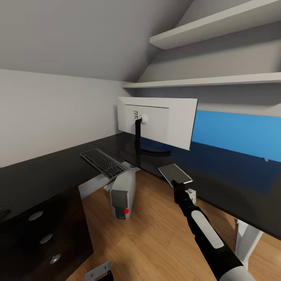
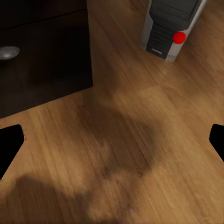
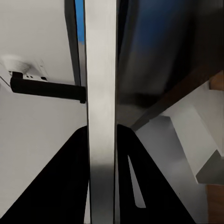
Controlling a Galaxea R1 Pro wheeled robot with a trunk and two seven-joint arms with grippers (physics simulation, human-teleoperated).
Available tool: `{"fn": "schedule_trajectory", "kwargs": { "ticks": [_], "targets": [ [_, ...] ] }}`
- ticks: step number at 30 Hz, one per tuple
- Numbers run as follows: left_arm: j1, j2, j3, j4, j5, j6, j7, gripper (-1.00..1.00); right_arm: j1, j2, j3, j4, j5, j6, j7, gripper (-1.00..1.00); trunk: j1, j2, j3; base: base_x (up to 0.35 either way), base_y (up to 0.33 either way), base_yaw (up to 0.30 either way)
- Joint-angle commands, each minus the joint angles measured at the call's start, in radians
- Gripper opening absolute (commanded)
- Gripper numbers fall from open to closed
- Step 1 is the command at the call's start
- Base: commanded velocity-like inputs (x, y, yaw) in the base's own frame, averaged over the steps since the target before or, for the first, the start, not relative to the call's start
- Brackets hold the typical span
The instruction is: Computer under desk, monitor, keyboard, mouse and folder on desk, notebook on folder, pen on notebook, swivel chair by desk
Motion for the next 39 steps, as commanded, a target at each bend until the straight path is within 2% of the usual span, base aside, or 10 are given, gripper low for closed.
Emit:
{"fn": "schedule_trajectory", "kwargs": {
  "ticks": [1,11,14,21,25,39],
  "targets": [
    [-0.001,0.001,-0.001,-0.002,0.001,0.009,0.005,1.0,-0.001,-0.001,0.007,-0.002,-0.012,-0.009,0.001,-1.0,0.0,0.0,0.0,0.0,0.0,0.2],
    [-0.001,0.001,-0.004,0.0,0.0,0.008,0.005,1.0,-0.001,-0.001,0.016,-0.005,-0.012,-0.01,0.002,-1.0,0.0,0.0,0.01,0.0,0.0,0.207],
    [-0.001,0.001,-0.016,0.0,0.001,0.008,0.005,1.0,-0.001,-0.001,0.017,-0.007,-0.012,-0.009,0.003,-1.0,0.0,0.0,0.014,0.0,0.0,0.204],
    [-0.001,0.001,-0.041,0.0,0.0,0.001,0.005,1.0,0.0,-0.003,0.019,-0.026,-0.012,-0.008,0.004,-1.0,-0.027,0.049,0.043,0.0,0.0,0.205],
    [-0.001,0.001,-0.044,0.0,-0.001,-0.025,0.006,1.0,0.004,-0.004,0.018,-0.057,-0.014,-0.006,0.005,-1.0,-0.042,0.077,0.056,0.0,0.0,0.151],
    [-0.001,0.001,-0.042,0.001,0.003,-0.033,0.007,1.0,0.03,-0.007,0.022,-0.114,-0.013,-0.003,0.003,-1.0,-0.096,0.175,0.101,0.0,0.0,0.014]
  ]
}}
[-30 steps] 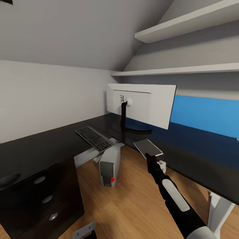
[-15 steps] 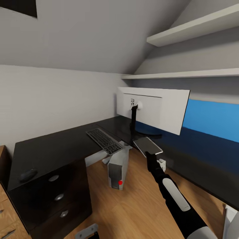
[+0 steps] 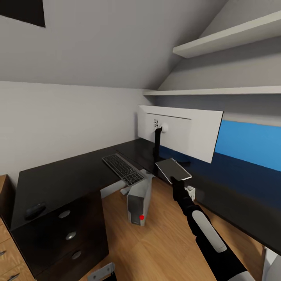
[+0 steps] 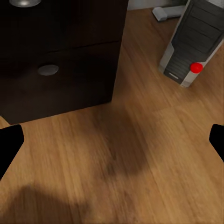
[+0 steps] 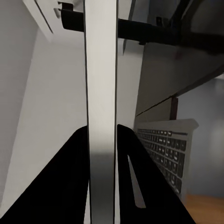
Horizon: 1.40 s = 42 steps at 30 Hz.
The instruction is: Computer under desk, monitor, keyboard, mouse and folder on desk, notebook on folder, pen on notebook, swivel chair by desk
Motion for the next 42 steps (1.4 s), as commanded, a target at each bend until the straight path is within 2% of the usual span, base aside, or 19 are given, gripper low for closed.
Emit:
{"fn": "schedule_trajectory", "kwargs": {
  "ticks": [1,14,33,34,42],
  "targets": [
    [0.0,0.001,-0.001,-0.002,0.003,0.006,0.005,1.0,-0.001,-0.002,0.004,-0.002,-0.012,-0.009,0.001,-1.0,-0.004,0.007,0.002,0.0,0.0,0.0],
    [0.0,0.002,0.01,-0.001,0.008,0.007,0.004,1.0,0.0,-0.002,0.005,-0.001,-0.013,-0.009,0.001,-1.0,-0.054,0.098,0.043,0.0,0.0,0.0],
    [0.0,0.002,0.009,0.0,0.007,0.006,0.004,1.0,0.0,-0.001,0.007,0.0,-0.014,-0.005,-0.003,-1.0,-0.054,0.098,0.043,0.0,0.0,0.0],
    [0.0,0.002,0.009,0.0,0.007,0.006,0.004,1.0,0.012,0.0,0.018,0.0,-0.015,0.009,-0.005,-1.0,-0.054,0.098,0.043,0.0,0.0,0.0],
    [0.0,0.002,0.03,0.01,0.008,0.006,0.004,1.0,0.015,-0.001,0.019,0.0,-0.015,0.011,-0.007,-1.0,-0.054,0.098,0.043,0.0,0.0,0.0]
  ]
}}
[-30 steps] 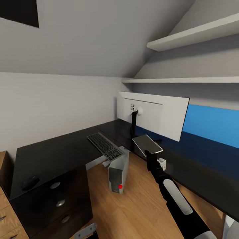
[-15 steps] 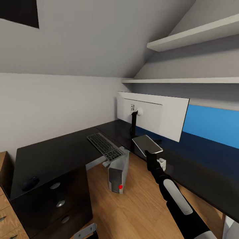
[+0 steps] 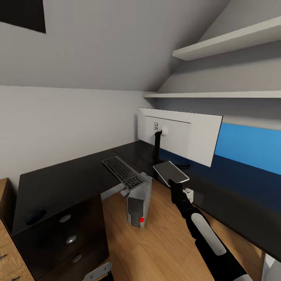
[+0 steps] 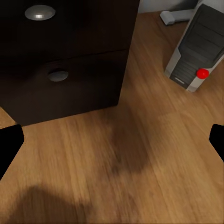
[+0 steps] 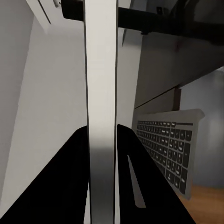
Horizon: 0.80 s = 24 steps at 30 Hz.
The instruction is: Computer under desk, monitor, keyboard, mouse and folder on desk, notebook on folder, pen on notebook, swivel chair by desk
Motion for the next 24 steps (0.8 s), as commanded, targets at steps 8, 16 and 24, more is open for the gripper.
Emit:
{"fn": "schedule_trajectory", "kwargs": {
  "ticks": [8,16,24],
  "targets": [
    [0.0,0.001,0.0,0.007,0.001,0.006,0.005,1.0,0.005,0.002,0.013,-0.002,-0.011,-0.008,0.002,-1.0,0.0,-0.001,-0.001,0.0,0.0,0.0],
    [0.0,0.001,0.0,0.008,0.001,0.006,0.005,1.0,0.005,0.002,0.032,-0.002,-0.01,-0.01,0.003,-1.0,0.0,-0.001,0.001,0.0,0.0,0.087],
    [0.0,0.0,0.0,0.008,0.001,0.006,0.005,1.0,0.005,0.002,0.035,-0.001,-0.01,-0.01,0.002,-1.0,0.0,-0.001,0.005,0.0,0.0,0.222]
  ]
}}
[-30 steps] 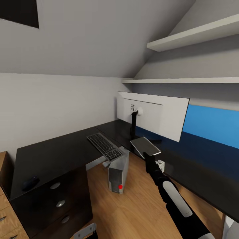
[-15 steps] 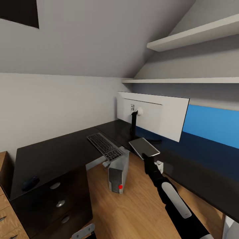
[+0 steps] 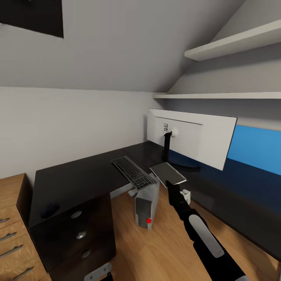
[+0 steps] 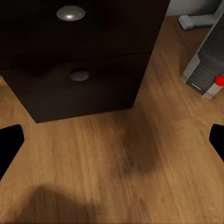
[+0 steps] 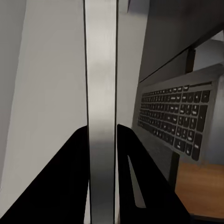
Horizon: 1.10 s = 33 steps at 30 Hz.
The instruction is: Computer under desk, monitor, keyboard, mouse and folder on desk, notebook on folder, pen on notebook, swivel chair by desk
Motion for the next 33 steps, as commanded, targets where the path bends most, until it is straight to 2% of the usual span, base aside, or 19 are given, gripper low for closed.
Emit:
{"fn": "schedule_trajectory", "kwargs": {
  "ticks": [1,9,19,24,25,28,33],
  "targets": [
    [-0.001,0.001,-0.002,-0.002,0.002,0.006,0.005,1.0,-0.001,-0.001,0.005,-0.002,-0.011,-0.007,0.0,-1.0,0.0,0.0,0.0,0.0,0.0,0.24],
    [-0.001,0.0,-0.002,-0.002,0.002,0.005,0.005,1.0,-0.001,-0.001,0.045,-0.002,-0.011,-0.008,0.0,-1.0,0.0,0.0,0.005,0.0,0.0,0.245],
    [-0.001,0.0,-0.002,-0.002,-0.003,0.004,0.007,1.0,-0.001,0.001,0.065,-0.002,-0.012,-0.009,-0.001,-1.0,0.0,0.0,0.012,0.0,0.0,0.248],
    [-0.001,-0.001,-0.003,-0.002,-0.005,0.004,0.007,1.0,-0.001,0.023,0.111,0.011,-0.013,-0.009,-0.001,-1.0,0.0,0.0,0.016,0.0,0.0,0.248],
    [-0.001,-0.001,-0.004,-0.002,-0.007,0.004,0.007,1.0,-0.001,0.04,0.129,0.028,-0.012,-0.01,0.001,-1.0,0.0,0.0,0.016,0.0,0.0,0.248],
    [-0.001,-0.001,-0.005,-0.002,-0.007,0.004,0.007,1.0,-0.001,0.06,0.135,0.044,-0.013,-0.01,0.001,-1.0,0.0,0.0,0.018,0.0,0.0,0.241],
    [-0.001,0.0,-0.007,-0.002,-0.007,0.004,0.007,1.0,-0.001,0.075,0.137,0.052,-0.014,-0.011,0.001,-1.0,0.0,0.0,0.022,0.0,0.0,0.232]
  ]
}}
